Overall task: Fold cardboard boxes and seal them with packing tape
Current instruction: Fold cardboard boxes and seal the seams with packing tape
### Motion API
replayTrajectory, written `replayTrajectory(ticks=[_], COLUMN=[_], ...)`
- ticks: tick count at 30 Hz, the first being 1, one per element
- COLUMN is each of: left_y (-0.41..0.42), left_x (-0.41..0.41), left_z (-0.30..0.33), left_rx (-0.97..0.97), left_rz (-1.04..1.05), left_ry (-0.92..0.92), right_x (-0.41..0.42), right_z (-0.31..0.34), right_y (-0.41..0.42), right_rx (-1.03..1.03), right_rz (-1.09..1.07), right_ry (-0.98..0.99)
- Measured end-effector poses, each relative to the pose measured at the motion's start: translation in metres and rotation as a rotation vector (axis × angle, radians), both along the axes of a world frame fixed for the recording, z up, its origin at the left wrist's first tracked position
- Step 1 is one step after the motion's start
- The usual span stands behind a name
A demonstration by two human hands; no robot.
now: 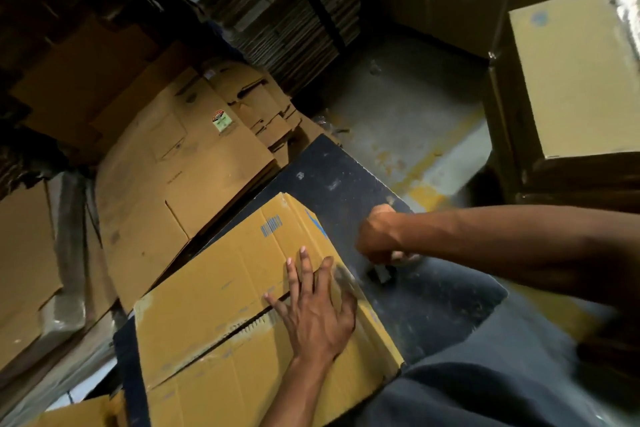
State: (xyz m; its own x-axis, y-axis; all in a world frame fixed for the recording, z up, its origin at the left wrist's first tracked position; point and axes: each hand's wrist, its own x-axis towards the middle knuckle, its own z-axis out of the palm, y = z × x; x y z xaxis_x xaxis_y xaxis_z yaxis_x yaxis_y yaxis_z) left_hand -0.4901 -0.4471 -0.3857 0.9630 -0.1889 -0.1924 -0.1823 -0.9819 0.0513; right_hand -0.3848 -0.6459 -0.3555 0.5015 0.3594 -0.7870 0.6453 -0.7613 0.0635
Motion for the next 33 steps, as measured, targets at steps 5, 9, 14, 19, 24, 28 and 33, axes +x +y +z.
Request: replayTrajectory(ticks=[5, 9, 14, 19, 24, 28, 33], left_y=[0.0, -0.002, -0.001, 0.001, 0.001, 0.001, 0.0], left_x=[-0.001, 0.0, -0.001, -0.002, 0.0, -0.001, 0.0], left_z=[-0.002, 0.001, 0.002, 0.001, 0.0, 0.001, 0.003], left_rx=[0.003, 0.001, -0.011, 0.004, 0.023, 0.037, 0.049], left_rz=[0.025, 0.025, -0.001, -0.031, -0.039, -0.047, -0.052], left_ry=[0.003, -0.001, 0.013, 0.017, 0.024, 0.048, 0.071], right_x=[0.012, 0.019, 0.017, 0.003, -0.018, -0.049, -0.046], right_z=[-0.041, -0.065, -0.081, -0.076, -0.066, -0.102, -0.123], right_y=[-0.044, -0.061, -0.064, -0.041, 0.042, 0.085, 0.077], right_rx=[0.383, 0.471, 0.485, 0.541, 1.458, 1.575, 1.419], right_rz=[-0.29, -0.467, -0.506, -0.716, -1.265, -1.486, -1.451], right_ry=[0.205, 0.081, -0.049, -0.292, -0.177, -0.066, -0.163])
